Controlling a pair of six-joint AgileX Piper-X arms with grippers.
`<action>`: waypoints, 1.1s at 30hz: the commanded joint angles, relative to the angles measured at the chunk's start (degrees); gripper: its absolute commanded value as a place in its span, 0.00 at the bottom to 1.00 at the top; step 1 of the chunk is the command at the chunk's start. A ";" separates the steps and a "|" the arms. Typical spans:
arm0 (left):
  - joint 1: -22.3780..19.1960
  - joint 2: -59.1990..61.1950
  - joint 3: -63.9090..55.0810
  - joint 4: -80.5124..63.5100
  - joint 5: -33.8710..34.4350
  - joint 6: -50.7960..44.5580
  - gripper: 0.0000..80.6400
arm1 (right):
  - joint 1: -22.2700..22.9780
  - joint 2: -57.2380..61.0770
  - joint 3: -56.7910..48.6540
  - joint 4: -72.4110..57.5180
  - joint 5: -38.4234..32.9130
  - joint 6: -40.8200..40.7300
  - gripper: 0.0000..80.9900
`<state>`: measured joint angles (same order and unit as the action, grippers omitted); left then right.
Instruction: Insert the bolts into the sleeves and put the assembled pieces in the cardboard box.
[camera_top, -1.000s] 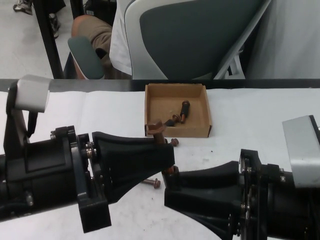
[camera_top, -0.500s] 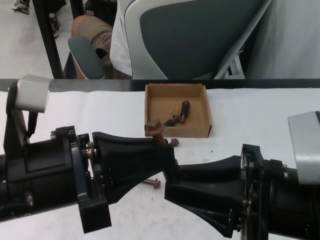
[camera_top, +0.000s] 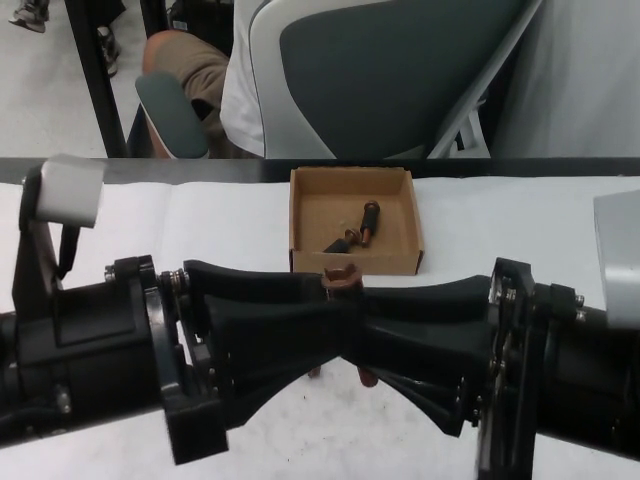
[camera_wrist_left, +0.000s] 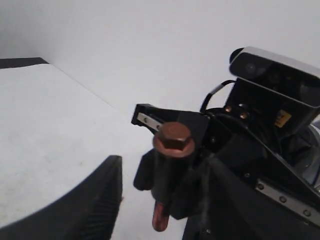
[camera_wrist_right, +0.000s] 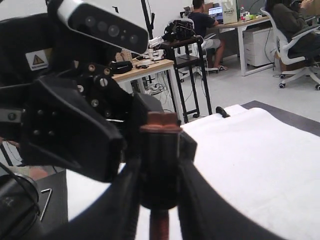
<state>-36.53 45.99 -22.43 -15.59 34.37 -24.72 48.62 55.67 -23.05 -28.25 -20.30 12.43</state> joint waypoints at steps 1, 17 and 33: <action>-0.03 -0.02 -0.11 2.25 -2.43 3.04 0.59 | -0.24 -0.51 -1.15 -1.25 0.31 0.05 0.00; -0.03 -0.02 -0.11 17.35 -12.60 7.59 0.59 | -6.46 -0.41 -1.61 8.35 9.10 7.66 0.00; -0.03 8.00 -5.04 27.37 -13.26 12.21 0.53 | -18.68 13.24 -15.19 25.04 5.08 10.59 0.00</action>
<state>-36.53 53.10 -25.61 10.04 21.32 -14.61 31.02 66.76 -34.92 -4.49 -13.97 24.00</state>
